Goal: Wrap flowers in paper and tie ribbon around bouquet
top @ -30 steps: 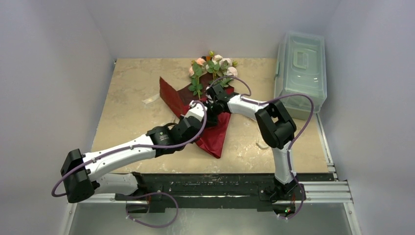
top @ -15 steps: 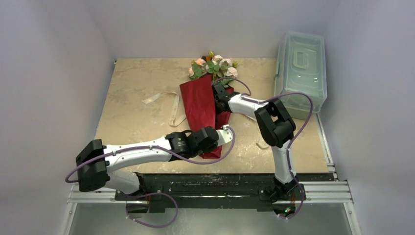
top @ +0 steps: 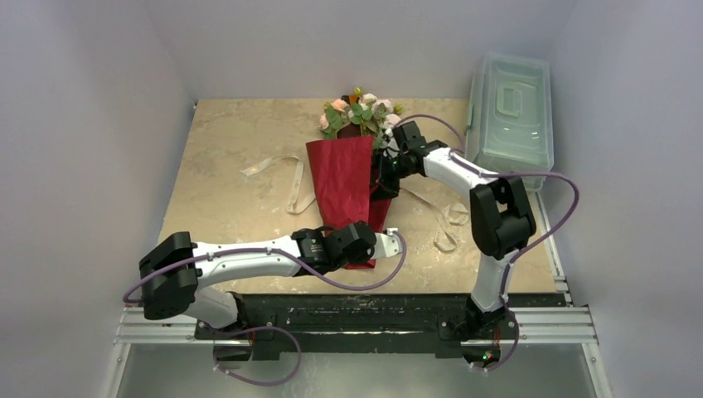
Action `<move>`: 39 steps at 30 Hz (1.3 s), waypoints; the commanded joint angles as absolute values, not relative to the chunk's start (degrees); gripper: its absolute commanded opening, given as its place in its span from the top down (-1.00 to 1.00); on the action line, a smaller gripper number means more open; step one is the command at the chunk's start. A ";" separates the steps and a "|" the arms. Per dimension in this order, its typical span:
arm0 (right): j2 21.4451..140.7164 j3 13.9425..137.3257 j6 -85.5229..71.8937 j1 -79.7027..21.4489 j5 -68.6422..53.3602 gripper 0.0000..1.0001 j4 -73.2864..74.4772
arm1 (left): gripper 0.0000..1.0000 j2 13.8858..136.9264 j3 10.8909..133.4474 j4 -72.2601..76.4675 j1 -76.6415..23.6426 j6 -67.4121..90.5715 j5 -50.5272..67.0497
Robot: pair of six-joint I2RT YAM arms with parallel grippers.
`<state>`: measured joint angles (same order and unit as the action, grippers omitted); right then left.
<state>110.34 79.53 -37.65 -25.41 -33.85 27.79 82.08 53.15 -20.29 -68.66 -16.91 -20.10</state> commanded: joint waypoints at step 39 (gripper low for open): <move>98.43 62.80 -41.63 -24.36 -38.48 0.54 -1.56 | 1.00 85.52 52.69 -14.24 -68.64 -21.20 -20.20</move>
<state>96.29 59.29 -42.59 -22.35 -36.25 0.95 84.75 51.20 -15.44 -68.66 -19.09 -20.12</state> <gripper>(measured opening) 0.377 0.028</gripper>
